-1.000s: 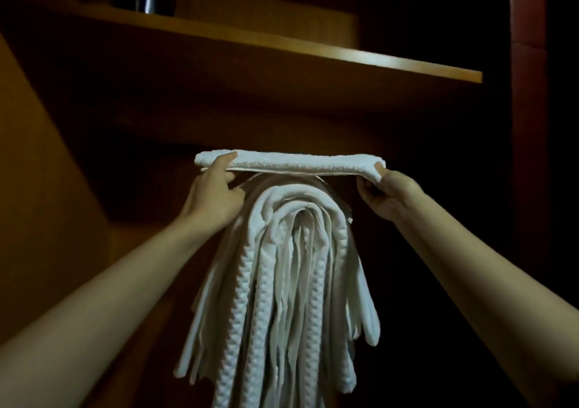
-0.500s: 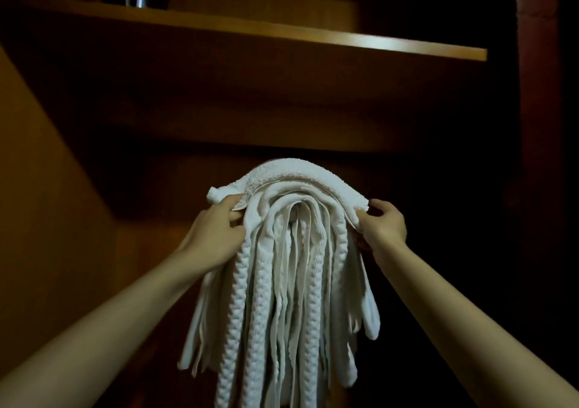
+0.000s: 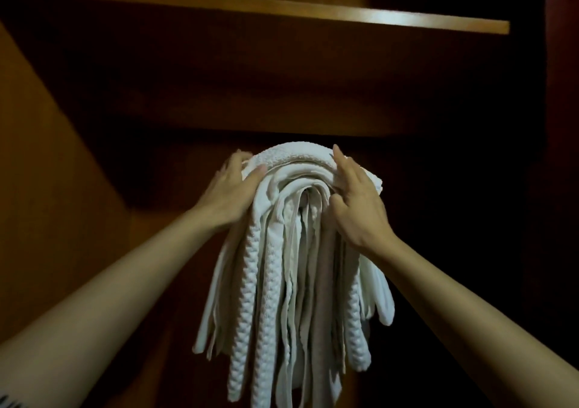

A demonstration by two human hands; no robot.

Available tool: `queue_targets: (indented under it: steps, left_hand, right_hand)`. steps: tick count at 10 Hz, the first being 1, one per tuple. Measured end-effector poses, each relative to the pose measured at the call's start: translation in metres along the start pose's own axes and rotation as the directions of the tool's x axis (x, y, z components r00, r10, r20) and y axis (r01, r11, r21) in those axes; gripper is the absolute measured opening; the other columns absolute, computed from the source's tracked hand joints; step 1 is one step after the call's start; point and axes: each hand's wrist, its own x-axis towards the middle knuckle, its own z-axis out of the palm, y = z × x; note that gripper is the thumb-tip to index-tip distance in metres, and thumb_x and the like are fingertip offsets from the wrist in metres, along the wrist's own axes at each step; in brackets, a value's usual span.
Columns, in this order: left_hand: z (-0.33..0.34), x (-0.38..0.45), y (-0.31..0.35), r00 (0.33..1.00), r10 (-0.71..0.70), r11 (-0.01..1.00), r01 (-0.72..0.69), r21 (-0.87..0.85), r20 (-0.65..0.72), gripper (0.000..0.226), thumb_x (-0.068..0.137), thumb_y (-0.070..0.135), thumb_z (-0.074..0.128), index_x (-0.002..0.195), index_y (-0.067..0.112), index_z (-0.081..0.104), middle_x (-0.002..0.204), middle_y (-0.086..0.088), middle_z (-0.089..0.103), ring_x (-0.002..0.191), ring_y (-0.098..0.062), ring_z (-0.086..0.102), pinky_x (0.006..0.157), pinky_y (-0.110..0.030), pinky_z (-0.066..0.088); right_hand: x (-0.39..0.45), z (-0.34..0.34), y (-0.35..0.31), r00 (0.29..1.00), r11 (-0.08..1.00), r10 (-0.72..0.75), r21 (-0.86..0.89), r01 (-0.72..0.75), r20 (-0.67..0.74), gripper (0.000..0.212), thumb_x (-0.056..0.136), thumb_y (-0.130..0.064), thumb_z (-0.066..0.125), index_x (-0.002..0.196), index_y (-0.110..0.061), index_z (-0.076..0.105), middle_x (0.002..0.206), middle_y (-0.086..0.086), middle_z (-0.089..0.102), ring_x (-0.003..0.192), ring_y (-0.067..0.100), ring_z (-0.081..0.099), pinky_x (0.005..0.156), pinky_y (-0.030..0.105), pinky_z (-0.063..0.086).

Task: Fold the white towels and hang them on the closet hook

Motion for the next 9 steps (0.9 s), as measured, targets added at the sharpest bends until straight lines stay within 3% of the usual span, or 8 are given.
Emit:
queue_targets:
  steps: [1,3,4,5,6,7,8,9]
  left_hand:
    - [0.017,-0.003,-0.011,0.981,0.081,0.993,-0.063,-0.103,0.174,0.065,0.089,0.065,0.016,0.147,0.043,0.000,0.159,0.009,0.000,0.144,-0.010,-0.004,0.114,-0.034,-0.004]
    - [0.034,-0.004,-0.017,0.984,0.066,0.934,-0.002,-0.358,0.166,0.073,0.077,0.072,0.017,0.145,0.047,0.006,0.156,0.019,-0.001,0.140,0.000,-0.005,0.110,-0.028,-0.001]
    - [0.031,-0.005,-0.015,0.980,0.040,0.936,0.032,-0.351,0.194,0.078,0.074,0.077,0.018,0.145,0.047,0.008,0.156,0.019,0.004,0.140,-0.001,0.000,0.107,-0.026,0.004]
    - [0.026,-0.011,-0.013,0.969,0.004,0.951,0.072,-0.300,0.246,0.080,0.075,0.078,0.020,0.147,0.045,0.005,0.158,0.015,0.007,0.144,-0.013,0.009,0.115,-0.036,0.011]
    - [0.016,-0.020,-0.009,0.964,-0.043,0.945,0.123,-0.301,0.261,0.069,0.087,0.068,0.027,0.148,0.038,0.016,0.157,0.010,0.017,0.144,-0.016,0.017,0.118,-0.042,0.015]
    - [0.000,-0.028,-0.006,0.975,-0.110,0.964,0.153,-0.220,0.193,0.064,0.091,0.059,0.038,0.147,0.029,0.028,0.155,0.007,0.024,0.143,-0.015,0.019,0.114,-0.032,0.015]
    - [-0.016,-0.055,0.001,0.994,-0.054,0.999,0.054,0.007,0.098,0.064,0.092,0.055,0.043,0.146,0.024,0.030,0.155,0.002,0.023,0.144,-0.016,0.015,0.113,-0.032,0.013]
    - [-0.029,-0.090,0.003,0.999,0.024,1.000,-0.024,0.001,0.029,0.055,0.092,0.047,0.049,0.140,0.021,0.041,0.145,0.000,0.041,0.133,-0.017,0.036,0.096,-0.021,0.026]
  right_hand:
    - [0.008,0.001,0.005,1.000,0.997,-0.012,0.079,0.011,0.011,0.067,0.091,-0.014,0.041,0.149,-0.035,0.015,0.156,-0.004,0.022,0.145,0.013,0.015,0.113,0.039,0.024]
    - [0.018,0.006,0.020,0.999,0.994,-0.015,0.105,0.009,0.048,0.061,0.089,-0.020,0.039,0.146,-0.034,0.026,0.149,-0.011,0.036,0.137,0.013,0.034,0.108,0.038,0.032]
    - [0.016,0.009,0.020,0.999,0.992,0.009,0.123,-0.015,0.047,0.060,0.090,-0.019,0.040,0.146,-0.034,0.026,0.149,-0.011,0.036,0.136,0.014,0.034,0.109,0.039,0.032]
    - [0.012,0.007,0.015,0.996,0.993,-0.011,0.118,0.000,0.092,0.060,0.091,-0.020,0.041,0.148,-0.028,0.024,0.152,-0.008,0.031,0.139,0.013,0.029,0.112,0.041,0.029]
    - [0.011,-0.004,0.006,0.983,0.998,-0.002,0.069,-0.011,0.185,0.064,0.090,-0.015,0.047,0.148,-0.022,0.023,0.153,-0.001,0.029,0.140,0.015,0.027,0.114,0.043,0.027]
    - [0.008,-0.021,-0.011,0.978,0.998,0.055,0.003,-0.056,0.200,0.070,0.085,-0.014,0.054,0.148,-0.015,0.024,0.153,0.006,0.029,0.139,0.022,0.029,0.114,0.037,0.026]
    - [-0.014,-0.036,-0.033,0.994,0.997,0.061,-0.048,-0.057,0.092,0.068,0.084,-0.019,0.057,0.146,-0.017,0.028,0.151,0.011,0.031,0.137,0.026,0.032,0.109,0.040,0.031]
    - [-0.047,-0.036,-0.057,0.997,0.997,0.076,-0.024,-0.076,-0.022,0.050,0.087,-0.023,0.053,0.136,-0.017,0.044,0.136,0.010,0.048,0.121,0.024,0.048,0.095,0.036,0.040]
